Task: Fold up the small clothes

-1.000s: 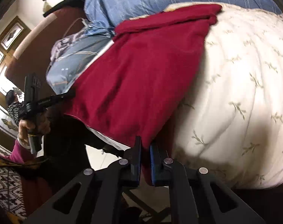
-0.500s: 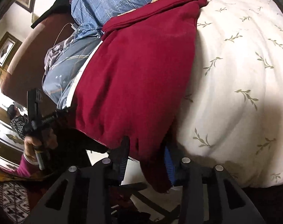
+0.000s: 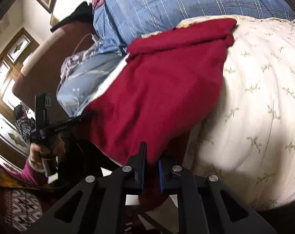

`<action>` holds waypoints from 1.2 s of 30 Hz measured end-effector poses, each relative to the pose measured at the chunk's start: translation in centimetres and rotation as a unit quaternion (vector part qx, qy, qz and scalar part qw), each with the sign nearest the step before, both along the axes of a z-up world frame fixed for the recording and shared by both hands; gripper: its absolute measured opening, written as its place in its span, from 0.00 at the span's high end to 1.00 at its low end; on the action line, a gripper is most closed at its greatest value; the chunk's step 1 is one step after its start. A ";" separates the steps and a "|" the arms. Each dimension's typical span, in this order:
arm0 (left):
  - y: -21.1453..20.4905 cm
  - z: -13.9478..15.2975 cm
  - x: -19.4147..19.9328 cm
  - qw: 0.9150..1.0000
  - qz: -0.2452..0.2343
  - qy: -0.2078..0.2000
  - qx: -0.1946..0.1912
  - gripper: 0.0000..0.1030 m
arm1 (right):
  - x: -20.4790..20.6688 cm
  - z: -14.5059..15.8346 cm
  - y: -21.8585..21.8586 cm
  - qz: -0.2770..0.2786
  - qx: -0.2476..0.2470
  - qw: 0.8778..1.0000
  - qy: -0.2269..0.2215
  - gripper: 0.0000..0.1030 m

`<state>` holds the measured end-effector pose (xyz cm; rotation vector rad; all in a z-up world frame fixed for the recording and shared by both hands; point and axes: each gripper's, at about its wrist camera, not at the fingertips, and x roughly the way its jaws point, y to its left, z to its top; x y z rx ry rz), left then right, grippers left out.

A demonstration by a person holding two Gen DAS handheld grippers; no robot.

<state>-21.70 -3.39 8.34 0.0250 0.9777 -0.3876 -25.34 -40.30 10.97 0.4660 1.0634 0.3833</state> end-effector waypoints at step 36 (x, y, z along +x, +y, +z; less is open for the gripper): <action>-0.7 4.6 9.5 0.992 0.056 -0.107 -0.043 0.95 | 10.8 4.8 -6.2 -0.144 -0.003 0.985 -0.094 0.92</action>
